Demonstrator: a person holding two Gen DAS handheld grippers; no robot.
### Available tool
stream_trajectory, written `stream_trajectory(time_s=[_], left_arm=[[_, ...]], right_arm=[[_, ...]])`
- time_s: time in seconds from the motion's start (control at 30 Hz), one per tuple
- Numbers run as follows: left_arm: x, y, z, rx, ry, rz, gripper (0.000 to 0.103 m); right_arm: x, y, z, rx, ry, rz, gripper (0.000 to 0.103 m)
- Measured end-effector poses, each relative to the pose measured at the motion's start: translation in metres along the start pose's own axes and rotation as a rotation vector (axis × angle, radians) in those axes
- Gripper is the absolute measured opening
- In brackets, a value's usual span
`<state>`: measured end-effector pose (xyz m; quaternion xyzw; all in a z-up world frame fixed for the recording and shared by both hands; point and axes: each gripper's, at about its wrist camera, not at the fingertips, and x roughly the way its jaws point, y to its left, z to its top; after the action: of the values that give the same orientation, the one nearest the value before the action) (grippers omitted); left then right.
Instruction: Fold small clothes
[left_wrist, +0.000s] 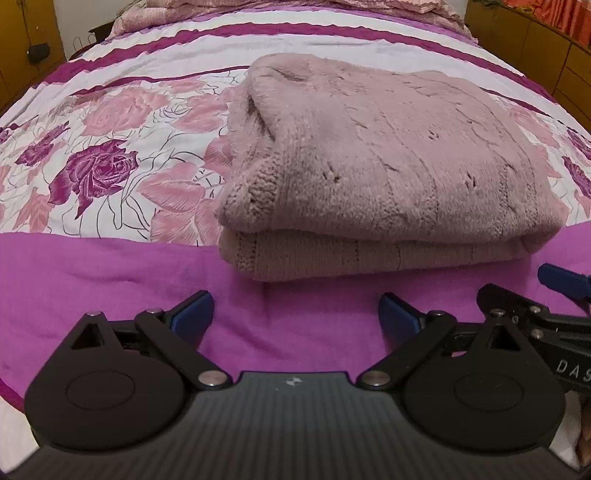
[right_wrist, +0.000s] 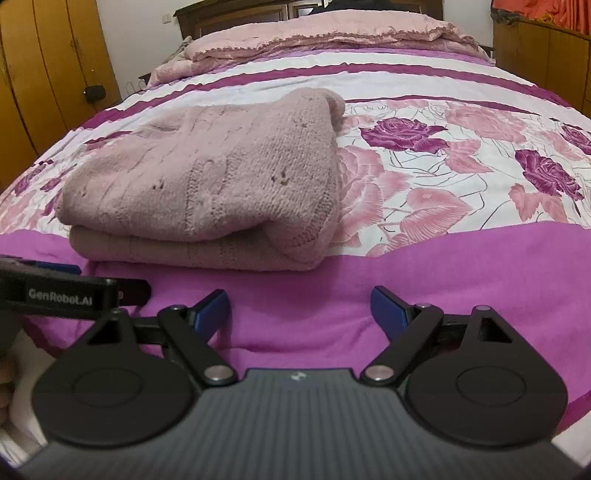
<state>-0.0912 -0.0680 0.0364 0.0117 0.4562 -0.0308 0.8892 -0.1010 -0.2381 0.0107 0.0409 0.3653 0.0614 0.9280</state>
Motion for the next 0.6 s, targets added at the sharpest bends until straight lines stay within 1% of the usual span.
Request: stream_trajectory(time_s=[0.2,0.3,0.5,0.6], left_arm=[[-0.002,-0.004,-0.008,0.043,-0.025,0.008,0.100],[-0.003,-0.004,-0.010,0.048,-0.034,0.006,0.100],[-0.004,-0.001,-0.013,0.049,-0.052,-0.008,0.101],[-0.004,-0.001,-0.013,0.046,-0.051,-0.010,0.100]], right_arm=[[0.001,0.006,-0.004,-0.035,-0.013,-0.028,0.086],[0.001,0.005,-0.005,-0.031,-0.018,-0.024,0.086],[0.002,0.005,-0.005,-0.028,-0.021,-0.006,0.092],[0.002,0.006,-0.005,-0.030,-0.021,-0.002,0.093]])
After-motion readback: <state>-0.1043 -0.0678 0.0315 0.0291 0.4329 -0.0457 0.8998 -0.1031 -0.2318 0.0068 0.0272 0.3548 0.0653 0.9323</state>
